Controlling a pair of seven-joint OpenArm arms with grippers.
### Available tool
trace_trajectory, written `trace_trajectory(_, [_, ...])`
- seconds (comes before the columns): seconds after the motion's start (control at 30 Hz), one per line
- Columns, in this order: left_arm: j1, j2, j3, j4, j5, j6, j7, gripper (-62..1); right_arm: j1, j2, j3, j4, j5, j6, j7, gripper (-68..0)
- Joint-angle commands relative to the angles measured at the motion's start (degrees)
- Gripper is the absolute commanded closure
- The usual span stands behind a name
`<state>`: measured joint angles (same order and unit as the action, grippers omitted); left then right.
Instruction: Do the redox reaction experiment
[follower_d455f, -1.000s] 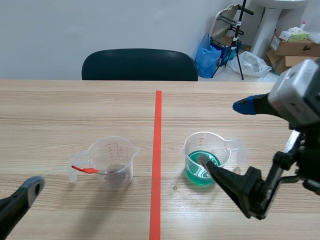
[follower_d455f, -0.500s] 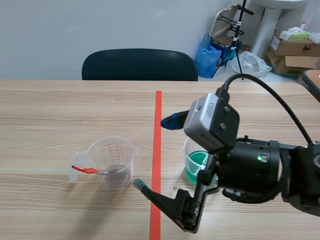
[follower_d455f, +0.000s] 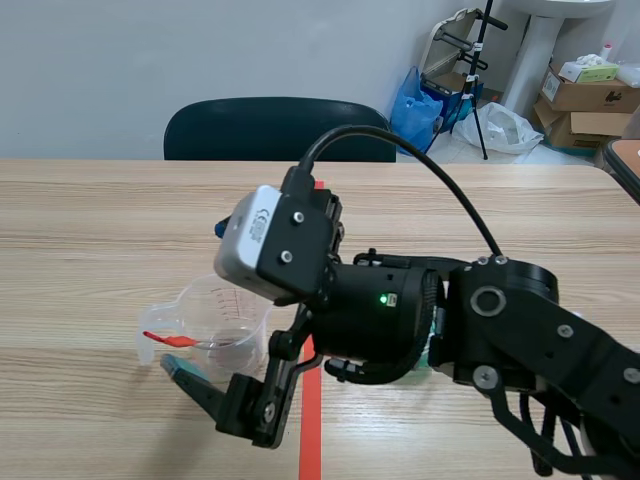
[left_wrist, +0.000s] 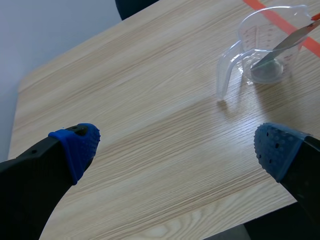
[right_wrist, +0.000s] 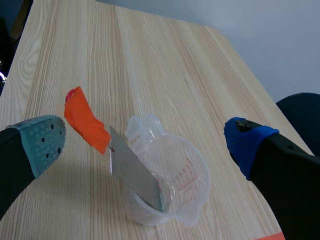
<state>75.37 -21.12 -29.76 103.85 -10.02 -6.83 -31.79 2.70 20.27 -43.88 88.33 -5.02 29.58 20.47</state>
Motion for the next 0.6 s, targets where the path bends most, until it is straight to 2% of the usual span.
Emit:
trace_trajectory(0.0, [0.1, 0.3, 0.0, 0.7, 0.2, 0.3, -1.5, -62.3, 0.8, -0.3, 0.0, 0.5, 0.2, 0.0, 0.4, -67.9])
trace_trajectory(0.1, [0.1, 1.3, 0.0, 0.7, 1.8, 0.8, -1.9, -62.3, 1.0, -0.7, -0.5, 0.5, 0.2, -0.2, 0.5, -67.9])
trace_trajectory(0.23, [0.1, 1.4, 0.0, 0.7, 1.8, 1.7, -1.9, -62.3, 1.0, -1.1, -0.5, 0.5, 0.2, -0.6, 0.5, -67.9])
trace_trajectory(0.37, [0.1, 1.4, 0.0, 0.7, 1.8, 1.7, -1.8, -62.3, 1.0, -1.1, -0.4, 0.5, 0.2, -3.1, 0.5, -67.9])
trace_trajectory(0.57, [0.1, 1.4, 0.0, 0.7, 1.7, 1.6, -1.8, -62.3, 1.3, -1.1, -0.4, 0.5, 0.2, -3.5, 0.7, -41.9])
